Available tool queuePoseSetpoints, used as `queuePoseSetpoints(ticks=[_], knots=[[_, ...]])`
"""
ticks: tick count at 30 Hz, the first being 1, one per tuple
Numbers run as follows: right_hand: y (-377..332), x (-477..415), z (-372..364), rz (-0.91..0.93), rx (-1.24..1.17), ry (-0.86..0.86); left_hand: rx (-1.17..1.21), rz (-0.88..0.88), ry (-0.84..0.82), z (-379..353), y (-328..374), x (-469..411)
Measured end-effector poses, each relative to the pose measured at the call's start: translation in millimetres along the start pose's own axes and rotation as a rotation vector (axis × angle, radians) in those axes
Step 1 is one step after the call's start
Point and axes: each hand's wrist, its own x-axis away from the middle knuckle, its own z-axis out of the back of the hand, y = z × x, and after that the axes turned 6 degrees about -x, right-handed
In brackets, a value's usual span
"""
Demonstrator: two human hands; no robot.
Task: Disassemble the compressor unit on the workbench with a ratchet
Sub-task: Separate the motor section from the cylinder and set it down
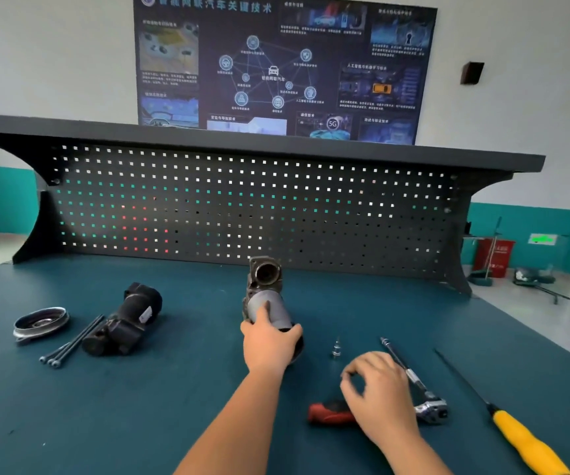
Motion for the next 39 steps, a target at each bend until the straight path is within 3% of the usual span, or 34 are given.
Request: queuePoseSetpoints(ticks=[10, 20, 28, 33, 35, 37, 39], knots=[[4.7, 3.2, -1.3, -0.026, -0.059, -0.053, -0.020, -0.154, -0.054, 31.3, -27.2, -12.6], [4.5, 3.0, -3.1, -0.091, -0.029, -0.085, 0.061, -0.334, -0.315, 124.1, -76.3, -12.7], [3.7, 3.8, -6.4, -0.100, -0.017, 0.019, 0.082, -0.440, -0.584, 191.9, -108.8, -13.0], [-1.4, 2.3, -9.8, -0.076, 0.059, 0.042, -0.121, -0.366, -0.753, 214.1, -80.9, -14.2], [-0.9, 1.6, -10.7, -0.070, 0.075, 0.029, -0.355, -0.325, -0.663, 202.3, -58.4, -12.8], [0.2, 1.6, -11.3, -0.074, 0.075, 0.000, -0.718, -0.356, -0.471, 175.5, -34.5, -5.1], [2.3, 3.3, -11.8, -0.066, 0.057, -0.046, -0.919, -0.342, -0.330, 142.8, -21.7, 7.2]])
